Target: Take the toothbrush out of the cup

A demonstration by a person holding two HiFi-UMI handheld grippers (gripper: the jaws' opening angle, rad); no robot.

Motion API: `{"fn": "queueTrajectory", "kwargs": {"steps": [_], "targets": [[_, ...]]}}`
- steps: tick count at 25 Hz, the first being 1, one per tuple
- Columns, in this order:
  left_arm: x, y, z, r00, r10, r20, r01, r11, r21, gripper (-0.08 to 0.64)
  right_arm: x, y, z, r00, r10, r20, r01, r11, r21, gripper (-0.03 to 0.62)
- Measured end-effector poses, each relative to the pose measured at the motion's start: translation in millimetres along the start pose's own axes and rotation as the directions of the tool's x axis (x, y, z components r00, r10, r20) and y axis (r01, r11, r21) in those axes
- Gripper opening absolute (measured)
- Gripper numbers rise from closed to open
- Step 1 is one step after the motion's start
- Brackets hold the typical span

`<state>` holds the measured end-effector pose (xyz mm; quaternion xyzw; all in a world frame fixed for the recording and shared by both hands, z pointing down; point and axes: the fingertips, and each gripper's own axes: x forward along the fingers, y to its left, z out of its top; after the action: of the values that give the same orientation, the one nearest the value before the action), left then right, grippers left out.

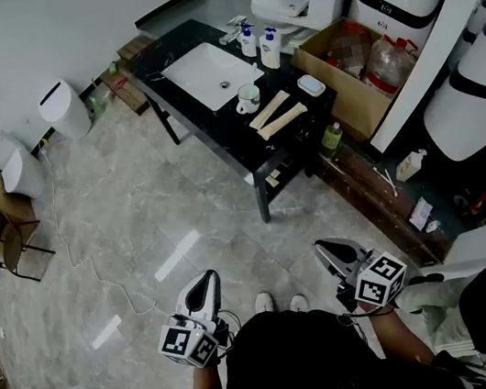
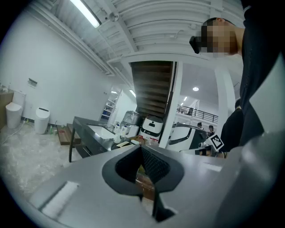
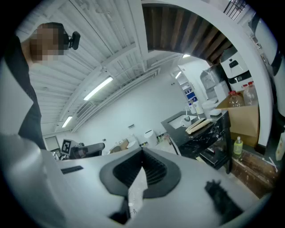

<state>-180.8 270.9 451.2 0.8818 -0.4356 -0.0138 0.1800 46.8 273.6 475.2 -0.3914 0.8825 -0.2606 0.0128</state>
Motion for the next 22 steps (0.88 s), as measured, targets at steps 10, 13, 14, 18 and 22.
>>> {"fn": "queueTrajectory", "kwargs": {"steps": [10, 13, 14, 18, 22], "targets": [[15, -19, -2, 0.999, -0.034, -0.034, 0.035, 0.999, 0.022, 0.008, -19, -16, 1, 0.999, -0.027, 0.019, 0.026, 0.999, 0.031, 0.012], [17, -27, -2, 0.998, -0.03, -0.049, 0.032, 0.999, 0.043, 0.009, -27, -19, 5, 0.998, 0.002, 0.066, -0.006, 0.998, 0.068, 0.014], [17, -30, -2, 0.998, -0.027, -0.056, 0.03, 0.998, 0.052, 0.008, -30, -21, 5, 0.997, 0.009, 0.079, -0.016, 0.997, 0.082, 0.014], [15, -43, -3, 0.999, -0.012, -0.045, 0.014, 0.998, 0.062, 0.009, -37, -35, -6, 0.998, 0.024, 0.057, -0.029, 0.996, 0.085, 0.014], [15, -47, -14, 0.999, 0.02, -0.049, -0.019, 0.999, 0.036, 0.009, -42, -45, -17, 0.999, 0.037, 0.026, -0.039, 0.995, 0.097, 0.014]]}}
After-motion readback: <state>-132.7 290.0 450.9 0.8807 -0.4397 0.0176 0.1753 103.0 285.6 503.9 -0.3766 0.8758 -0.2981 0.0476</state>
